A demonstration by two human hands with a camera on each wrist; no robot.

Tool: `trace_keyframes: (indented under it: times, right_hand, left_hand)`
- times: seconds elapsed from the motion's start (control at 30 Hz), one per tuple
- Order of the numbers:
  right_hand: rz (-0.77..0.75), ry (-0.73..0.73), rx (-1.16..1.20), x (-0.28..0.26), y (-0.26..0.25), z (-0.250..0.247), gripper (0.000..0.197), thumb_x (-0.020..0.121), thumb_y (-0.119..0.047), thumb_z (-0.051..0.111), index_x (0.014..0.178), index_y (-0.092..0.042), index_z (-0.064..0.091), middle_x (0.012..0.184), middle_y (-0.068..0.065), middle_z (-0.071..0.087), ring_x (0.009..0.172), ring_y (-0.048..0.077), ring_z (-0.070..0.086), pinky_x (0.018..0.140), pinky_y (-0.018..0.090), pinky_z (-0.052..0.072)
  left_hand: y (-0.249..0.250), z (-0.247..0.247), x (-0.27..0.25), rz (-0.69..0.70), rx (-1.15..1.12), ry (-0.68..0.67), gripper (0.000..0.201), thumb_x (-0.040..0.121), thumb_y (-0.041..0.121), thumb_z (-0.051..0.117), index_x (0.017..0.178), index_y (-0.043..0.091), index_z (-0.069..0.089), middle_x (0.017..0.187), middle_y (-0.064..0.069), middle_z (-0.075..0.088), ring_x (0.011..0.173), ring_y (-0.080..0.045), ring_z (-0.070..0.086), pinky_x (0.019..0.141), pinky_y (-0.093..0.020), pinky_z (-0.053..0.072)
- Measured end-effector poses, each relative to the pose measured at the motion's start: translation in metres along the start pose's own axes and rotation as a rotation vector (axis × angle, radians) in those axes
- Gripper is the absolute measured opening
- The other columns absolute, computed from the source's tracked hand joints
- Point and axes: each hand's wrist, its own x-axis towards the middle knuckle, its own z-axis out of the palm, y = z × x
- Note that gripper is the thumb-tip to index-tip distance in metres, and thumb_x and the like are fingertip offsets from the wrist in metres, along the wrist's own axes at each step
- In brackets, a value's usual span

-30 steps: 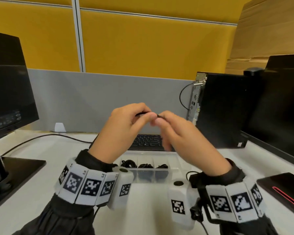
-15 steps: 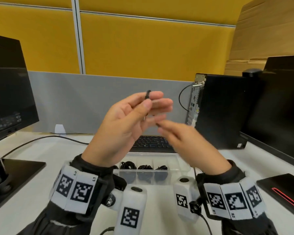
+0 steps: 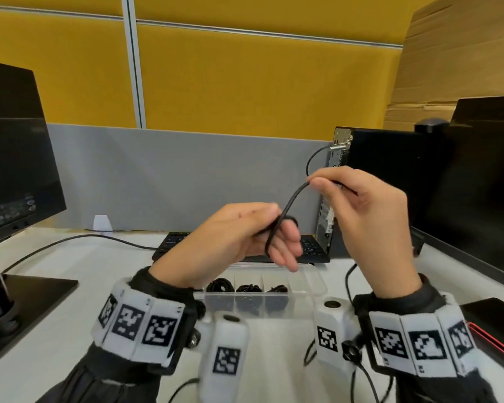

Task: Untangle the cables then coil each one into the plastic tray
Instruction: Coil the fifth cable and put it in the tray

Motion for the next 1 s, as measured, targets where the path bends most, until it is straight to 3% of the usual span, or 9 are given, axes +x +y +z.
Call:
trace_keyframes:
  times: [0.13, 0.2, 0.27, 0.37, 0.47, 0.53, 0.63, 0.83, 1.0]
  right_hand:
    - [0.126, -0.499, -0.116, -0.008, -0.004, 0.014, 0.033, 0.093, -0.047, 0.039, 0.115, -0.040, 0.062, 0.095, -0.015, 0.070, 0.083, 0.005, 0.061, 0.080, 0.036, 0.052]
    - [0.120, -0.806, 0.011, -0.013, -0.018, 0.021, 0.022, 0.098, -0.038, 0.041, 0.102, -0.036, 0.063, 0.078, -0.038, 0.059, 0.078, -0.013, 0.055, 0.075, 0.011, 0.043]
    - [0.057, -0.963, 0.060, -0.016, -0.029, 0.022, 0.018, 0.099, -0.032, 0.041, 0.093, -0.029, 0.057, 0.067, -0.034, 0.054, 0.068, -0.013, 0.050, 0.066, 0.010, 0.038]
    - [0.050, -0.942, 0.103, -0.013, -0.028, 0.015, 0.023, 0.098, -0.034, 0.041, 0.097, -0.025, 0.063, 0.082, -0.006, 0.065, 0.071, 0.008, 0.056, 0.072, 0.024, 0.044]
    - [0.079, -0.714, 0.122, -0.005, -0.015, 0.004, 0.024, 0.095, -0.031, 0.047, 0.079, -0.026, 0.064, 0.060, -0.010, 0.059, 0.055, 0.008, 0.049, 0.055, 0.018, 0.037]
    - [0.077, -0.622, 0.101, -0.001, -0.007, 0.000, 0.023, 0.094, -0.029, 0.050, 0.076, -0.023, 0.064, 0.052, -0.009, 0.049, 0.049, 0.006, 0.041, 0.051, 0.015, 0.032]
    - [0.118, -0.636, 0.049, -0.002, 0.003, -0.003, 0.025, 0.094, -0.032, 0.049, 0.074, -0.023, 0.062, 0.051, -0.006, 0.044, 0.047, 0.006, 0.039, 0.050, 0.013, 0.033]
    - [0.235, -1.016, -0.032, -0.007, 0.018, 0.005, 0.026, 0.098, -0.031, 0.044, 0.079, -0.023, 0.062, 0.071, -0.007, 0.065, 0.046, 0.000, 0.045, 0.050, 0.010, 0.037]
    - [0.524, -0.896, 0.238, -0.009, 0.033, 0.010, 0.023, 0.100, -0.017, 0.040, 0.089, -0.009, 0.059, 0.085, 0.008, 0.069, 0.062, 0.021, 0.069, 0.063, 0.027, 0.057]
  left_hand:
    - [0.008, 0.009, 0.001, 0.323, -0.132, 0.172, 0.025, 0.090, 0.017, 0.042, 0.090, 0.003, 0.063, 0.088, -0.009, 0.072, 0.079, -0.018, 0.070, 0.070, -0.019, 0.053]
    - [0.002, 0.004, 0.007, 0.415, -0.013, 0.365, 0.022, 0.091, 0.015, 0.043, 0.093, 0.007, 0.064, 0.094, -0.006, 0.072, 0.091, -0.020, 0.070, 0.078, -0.021, 0.053]
    - [-0.008, -0.002, 0.011, 0.443, 0.299, 0.552, 0.021, 0.093, 0.020, 0.043, 0.095, 0.013, 0.063, 0.096, 0.000, 0.071, 0.095, -0.014, 0.068, 0.082, -0.023, 0.052]
    - [-0.017, -0.011, 0.009, 0.348, 0.889, 0.574, 0.025, 0.097, 0.028, 0.043, 0.088, 0.014, 0.062, 0.086, 0.004, 0.070, 0.085, -0.006, 0.066, 0.077, -0.026, 0.049]
    - [-0.013, -0.013, 0.001, 0.100, 0.890, 0.243, 0.038, 0.094, 0.046, 0.043, 0.078, 0.017, 0.062, 0.067, 0.005, 0.068, 0.068, -0.007, 0.062, 0.068, -0.030, 0.048]
    - [-0.010, -0.012, -0.002, 0.037, 0.971, 0.147, 0.039, 0.087, 0.054, 0.048, 0.070, 0.020, 0.056, 0.059, 0.004, 0.060, 0.058, -0.006, 0.053, 0.058, -0.019, 0.041]
    - [-0.004, -0.019, -0.003, 0.108, 1.184, 0.259, 0.036, 0.088, 0.042, 0.054, 0.061, 0.020, 0.045, 0.054, 0.004, 0.043, 0.056, -0.009, 0.043, 0.052, -0.020, 0.031]
    - [-0.001, -0.047, -0.011, 0.105, 1.279, 0.524, 0.041, 0.092, 0.035, 0.049, 0.066, 0.003, 0.048, 0.055, -0.004, 0.040, 0.051, -0.015, 0.037, 0.049, -0.024, 0.027]
    - [0.003, -0.060, -0.015, 0.080, 1.331, 0.678, 0.041, 0.093, 0.035, 0.048, 0.067, 0.002, 0.050, 0.057, -0.009, 0.047, 0.053, -0.018, 0.043, 0.049, -0.026, 0.028]
